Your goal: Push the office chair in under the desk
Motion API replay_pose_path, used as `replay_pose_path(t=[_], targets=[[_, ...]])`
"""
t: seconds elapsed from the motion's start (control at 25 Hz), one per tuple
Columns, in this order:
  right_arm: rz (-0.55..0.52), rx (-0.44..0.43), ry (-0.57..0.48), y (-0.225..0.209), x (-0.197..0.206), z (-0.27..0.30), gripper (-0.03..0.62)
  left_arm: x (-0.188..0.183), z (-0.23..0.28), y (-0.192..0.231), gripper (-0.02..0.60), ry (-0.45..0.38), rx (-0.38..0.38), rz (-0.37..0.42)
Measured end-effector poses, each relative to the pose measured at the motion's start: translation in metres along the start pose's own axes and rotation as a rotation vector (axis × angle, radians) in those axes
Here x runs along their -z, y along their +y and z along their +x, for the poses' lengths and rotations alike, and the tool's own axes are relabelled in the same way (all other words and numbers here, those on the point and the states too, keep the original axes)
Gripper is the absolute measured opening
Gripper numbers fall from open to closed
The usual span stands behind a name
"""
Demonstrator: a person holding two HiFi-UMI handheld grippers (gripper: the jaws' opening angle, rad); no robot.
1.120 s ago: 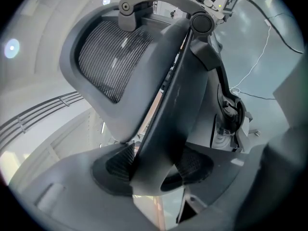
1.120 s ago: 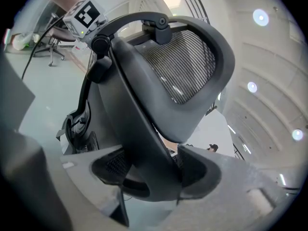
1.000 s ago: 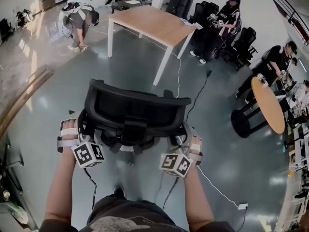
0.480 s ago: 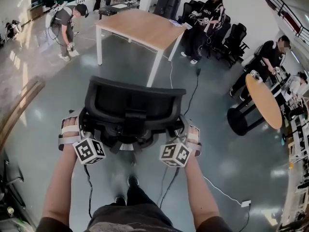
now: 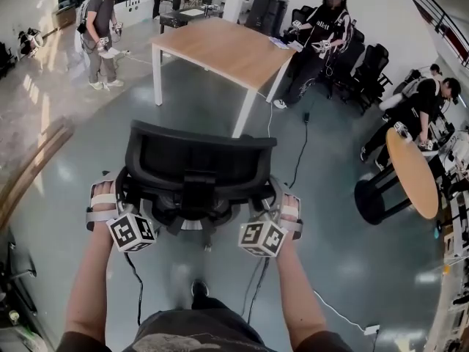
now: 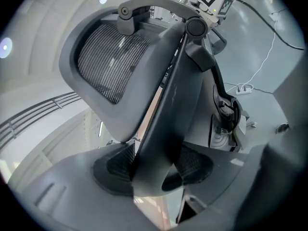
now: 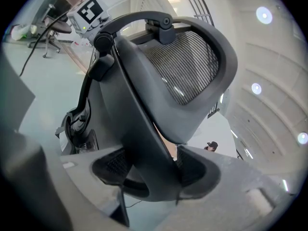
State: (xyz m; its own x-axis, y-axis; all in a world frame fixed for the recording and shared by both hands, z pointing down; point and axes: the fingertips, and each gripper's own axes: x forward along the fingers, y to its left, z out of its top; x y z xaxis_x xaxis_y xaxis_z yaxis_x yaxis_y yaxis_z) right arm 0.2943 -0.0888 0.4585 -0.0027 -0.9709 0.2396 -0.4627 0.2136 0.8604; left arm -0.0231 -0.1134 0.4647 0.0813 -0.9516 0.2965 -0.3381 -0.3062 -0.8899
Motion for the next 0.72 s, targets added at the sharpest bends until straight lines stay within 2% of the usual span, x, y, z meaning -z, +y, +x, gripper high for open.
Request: replay_pose_path(t=[0.16, 0.48, 0.72], targets=[[-0.001, 0.011, -0.025, -0.009, -0.023, 0.045, 0.270, 0.011, 0.043, 0.025, 0.264, 0.008, -0.007, -0.005], [-0.005, 0.033, -0.060, -0.001, -0.022, 0.058, 0.267, 0.017, 0.065, 0.016, 0.262, 0.001, 0.003, 0.007], [-0.009, 0.055, -0.037, 0.005, -0.041, 0.082, 0.264, 0.033, 0.099, 0.037, 0.265, -0.040, -0.007, 0.009]])
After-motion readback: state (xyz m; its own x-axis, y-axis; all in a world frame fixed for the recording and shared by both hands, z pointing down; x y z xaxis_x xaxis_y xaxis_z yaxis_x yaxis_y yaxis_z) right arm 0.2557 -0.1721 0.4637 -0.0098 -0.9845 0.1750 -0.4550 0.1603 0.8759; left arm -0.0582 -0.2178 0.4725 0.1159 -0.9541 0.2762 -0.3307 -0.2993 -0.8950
